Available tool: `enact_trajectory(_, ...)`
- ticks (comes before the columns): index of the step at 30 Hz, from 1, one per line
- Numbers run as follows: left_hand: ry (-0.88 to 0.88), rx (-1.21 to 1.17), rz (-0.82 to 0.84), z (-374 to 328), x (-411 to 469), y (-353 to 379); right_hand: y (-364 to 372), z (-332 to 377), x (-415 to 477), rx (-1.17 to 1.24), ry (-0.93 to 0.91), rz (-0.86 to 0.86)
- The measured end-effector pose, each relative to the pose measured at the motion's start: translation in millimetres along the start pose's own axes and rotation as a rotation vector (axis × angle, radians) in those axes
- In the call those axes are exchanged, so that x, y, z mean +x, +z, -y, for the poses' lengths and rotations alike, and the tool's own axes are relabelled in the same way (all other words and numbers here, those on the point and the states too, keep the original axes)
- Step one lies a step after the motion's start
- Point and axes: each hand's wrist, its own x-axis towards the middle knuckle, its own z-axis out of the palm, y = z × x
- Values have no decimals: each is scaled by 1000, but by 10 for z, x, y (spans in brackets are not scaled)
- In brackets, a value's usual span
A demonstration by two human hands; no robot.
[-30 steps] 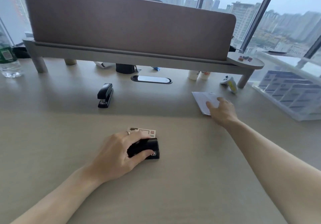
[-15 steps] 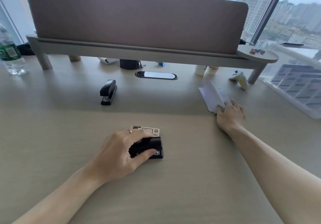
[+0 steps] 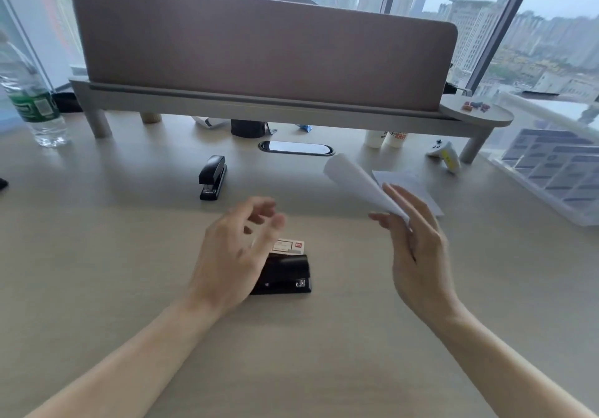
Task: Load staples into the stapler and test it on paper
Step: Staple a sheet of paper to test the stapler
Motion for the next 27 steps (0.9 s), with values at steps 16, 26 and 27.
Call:
enact_trajectory(16,-277,-325,383,-352,135,49,17,612,-427,506,623,444)
enact_trajectory(26,72,123,380,112,-102,-23,-152,243,-509,332,822,291)
enact_trajectory(27,77,114,387,123,-110,-36,-151,235,-509,314,822,289)
